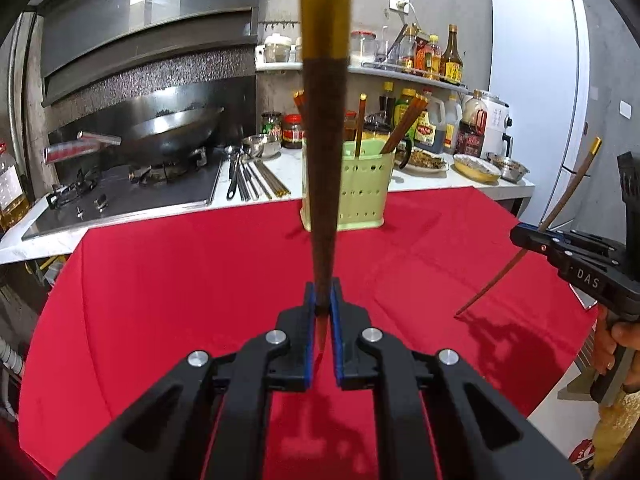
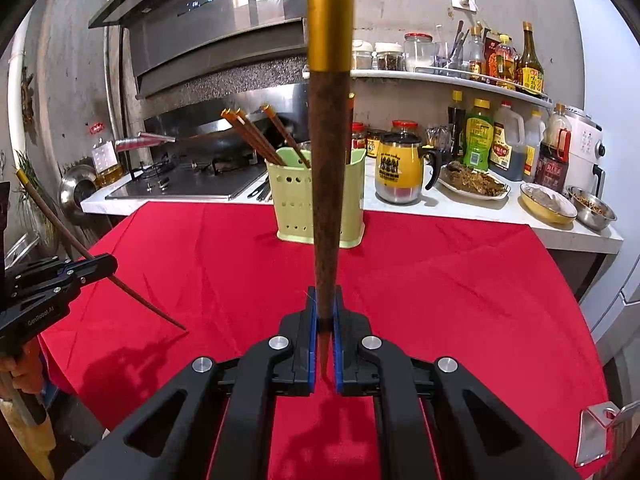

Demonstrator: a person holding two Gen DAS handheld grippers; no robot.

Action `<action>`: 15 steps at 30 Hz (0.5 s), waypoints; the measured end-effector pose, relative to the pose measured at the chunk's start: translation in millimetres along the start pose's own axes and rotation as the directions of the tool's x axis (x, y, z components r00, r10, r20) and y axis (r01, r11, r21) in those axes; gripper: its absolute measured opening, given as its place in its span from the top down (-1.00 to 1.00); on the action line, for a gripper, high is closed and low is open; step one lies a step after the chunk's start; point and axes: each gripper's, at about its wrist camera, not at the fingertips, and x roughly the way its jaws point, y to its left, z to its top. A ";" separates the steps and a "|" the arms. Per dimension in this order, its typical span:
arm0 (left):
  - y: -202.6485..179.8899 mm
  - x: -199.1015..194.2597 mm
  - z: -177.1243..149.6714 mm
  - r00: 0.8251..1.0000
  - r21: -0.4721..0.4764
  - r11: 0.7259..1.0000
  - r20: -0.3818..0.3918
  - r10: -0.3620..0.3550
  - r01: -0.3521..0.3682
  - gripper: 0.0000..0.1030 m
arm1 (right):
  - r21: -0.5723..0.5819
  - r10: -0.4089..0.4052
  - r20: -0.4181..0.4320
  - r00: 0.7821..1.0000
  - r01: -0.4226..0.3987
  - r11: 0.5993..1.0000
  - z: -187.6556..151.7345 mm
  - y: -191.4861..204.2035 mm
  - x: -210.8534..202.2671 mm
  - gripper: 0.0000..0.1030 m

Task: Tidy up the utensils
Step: 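Lift both chopsticks upright and carry them over the green holder, then lower both chopsticks into the green holder and open both grippers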

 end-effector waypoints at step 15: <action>-19.7 42.7 131.5 0.986 0.020 0.998 0.153 -0.061 0.059 0.87 | -0.035 -0.081 0.178 0.981 0.088 0.995 110.9 -25.2 29.4 0.87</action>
